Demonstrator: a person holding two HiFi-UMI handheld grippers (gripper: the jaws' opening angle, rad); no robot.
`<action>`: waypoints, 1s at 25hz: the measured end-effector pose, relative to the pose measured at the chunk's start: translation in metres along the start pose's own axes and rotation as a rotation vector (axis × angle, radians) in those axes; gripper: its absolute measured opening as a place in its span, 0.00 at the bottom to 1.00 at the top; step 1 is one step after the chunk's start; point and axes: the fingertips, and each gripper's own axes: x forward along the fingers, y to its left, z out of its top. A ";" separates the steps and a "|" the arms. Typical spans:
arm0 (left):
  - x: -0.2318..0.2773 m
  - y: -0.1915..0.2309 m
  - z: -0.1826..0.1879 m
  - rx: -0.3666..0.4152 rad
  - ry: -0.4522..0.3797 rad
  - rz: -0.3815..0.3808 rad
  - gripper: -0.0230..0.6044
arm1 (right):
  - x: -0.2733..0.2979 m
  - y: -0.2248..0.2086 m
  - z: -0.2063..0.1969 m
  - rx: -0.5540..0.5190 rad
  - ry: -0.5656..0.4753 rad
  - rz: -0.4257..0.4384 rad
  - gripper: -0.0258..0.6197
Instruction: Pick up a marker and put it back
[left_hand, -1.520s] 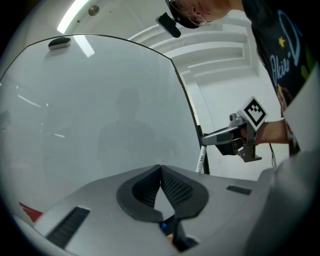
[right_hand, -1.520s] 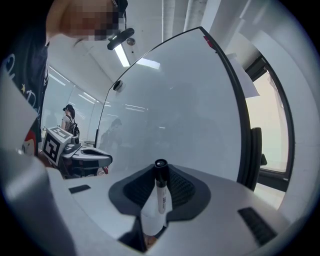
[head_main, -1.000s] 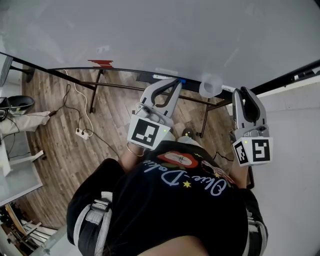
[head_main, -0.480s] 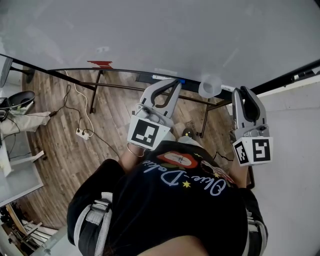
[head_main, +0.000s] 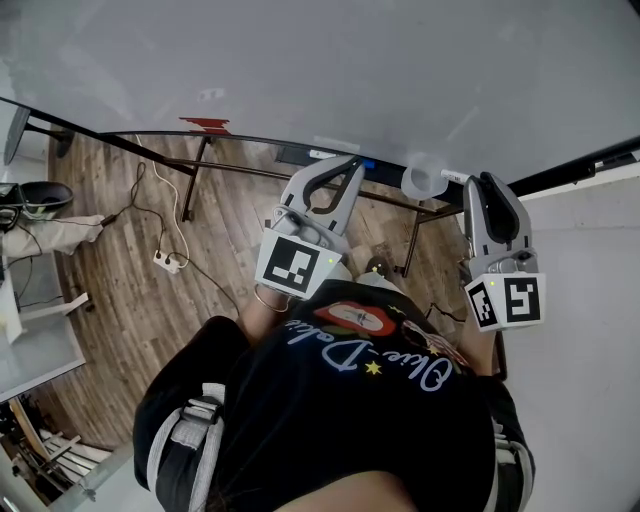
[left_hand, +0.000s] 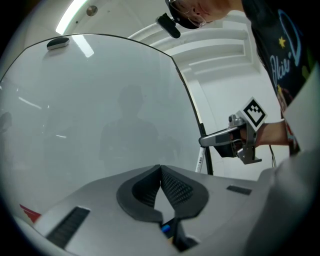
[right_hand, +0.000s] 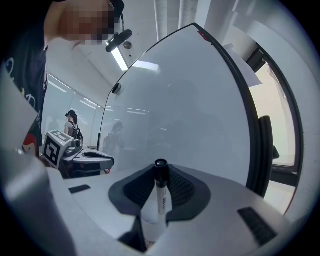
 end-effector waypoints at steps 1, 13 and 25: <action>0.000 0.000 0.000 0.003 0.002 0.001 0.04 | 0.001 0.000 -0.001 0.002 0.002 0.004 0.15; -0.005 0.010 -0.001 0.023 0.018 0.047 0.04 | 0.020 0.011 -0.026 0.024 0.039 0.071 0.15; -0.014 0.013 -0.004 0.035 0.047 0.079 0.04 | 0.032 0.017 -0.057 0.052 0.108 0.100 0.15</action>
